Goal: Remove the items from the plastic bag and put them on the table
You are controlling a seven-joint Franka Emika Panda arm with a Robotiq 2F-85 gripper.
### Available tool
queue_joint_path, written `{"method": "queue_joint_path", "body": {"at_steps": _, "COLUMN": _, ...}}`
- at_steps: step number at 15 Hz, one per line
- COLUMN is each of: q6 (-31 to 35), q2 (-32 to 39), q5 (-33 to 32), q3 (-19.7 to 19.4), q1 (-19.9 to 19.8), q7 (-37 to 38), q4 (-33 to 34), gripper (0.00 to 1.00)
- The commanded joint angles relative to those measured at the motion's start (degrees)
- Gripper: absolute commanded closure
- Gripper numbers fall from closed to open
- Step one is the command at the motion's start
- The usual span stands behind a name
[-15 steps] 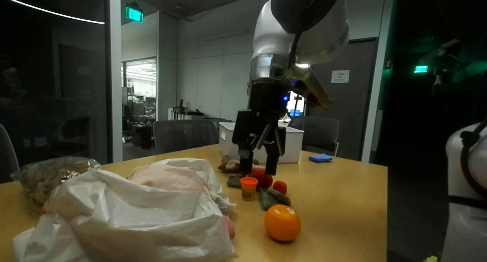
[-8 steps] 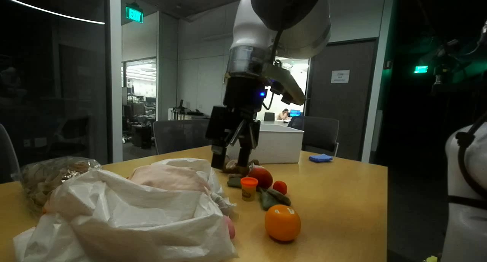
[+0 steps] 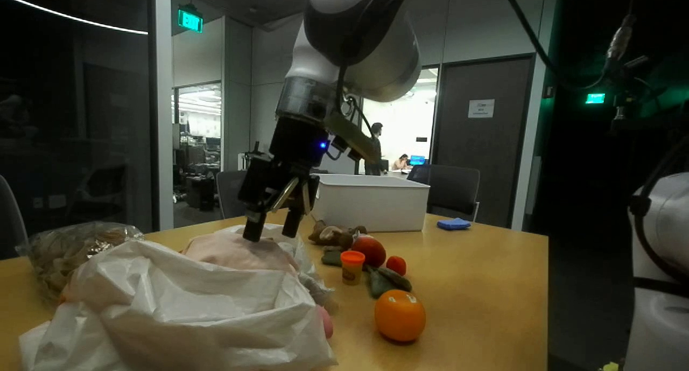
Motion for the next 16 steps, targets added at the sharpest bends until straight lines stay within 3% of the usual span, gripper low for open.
{"method": "queue_joint_path", "body": {"at_steps": 1, "q6": 3.53, "q2": 4.66, "q5": 2.01, "q3": 0.31, "q1": 1.29, "q7": -3.44, "q4": 1.60, "gripper": 0.00}}
{"method": "queue_joint_path", "body": {"at_steps": 3, "q6": 4.88, "q2": 6.15, "q5": 2.56, "q3": 0.85, "q1": 1.76, "q7": -4.70, "q4": 1.22, "gripper": 0.00}}
{"method": "queue_joint_path", "body": {"at_steps": 4, "q6": 5.75, "q2": 6.69, "q5": 2.30, "q3": 1.18, "q1": 1.96, "q7": -5.37, "q4": 1.01, "gripper": 0.25}}
{"method": "queue_joint_path", "body": {"at_steps": 5, "q6": 5.98, "q2": 7.04, "q5": 1.75, "q3": 1.50, "q1": 2.05, "q7": -5.75, "q4": 0.90, "gripper": 0.26}}
{"method": "queue_joint_path", "body": {"at_steps": 14, "q6": 8.00, "q2": 4.63, "q5": 6.39, "q3": 1.64, "q1": 1.99, "q7": -7.35, "q4": -0.26, "gripper": 0.95}}
{"method": "queue_joint_path", "body": {"at_steps": 16, "q6": 8.34, "q2": 2.44, "q5": 7.97, "q3": 1.15, "q1": 1.91, "q7": -7.29, "q4": -0.58, "gripper": 0.96}}
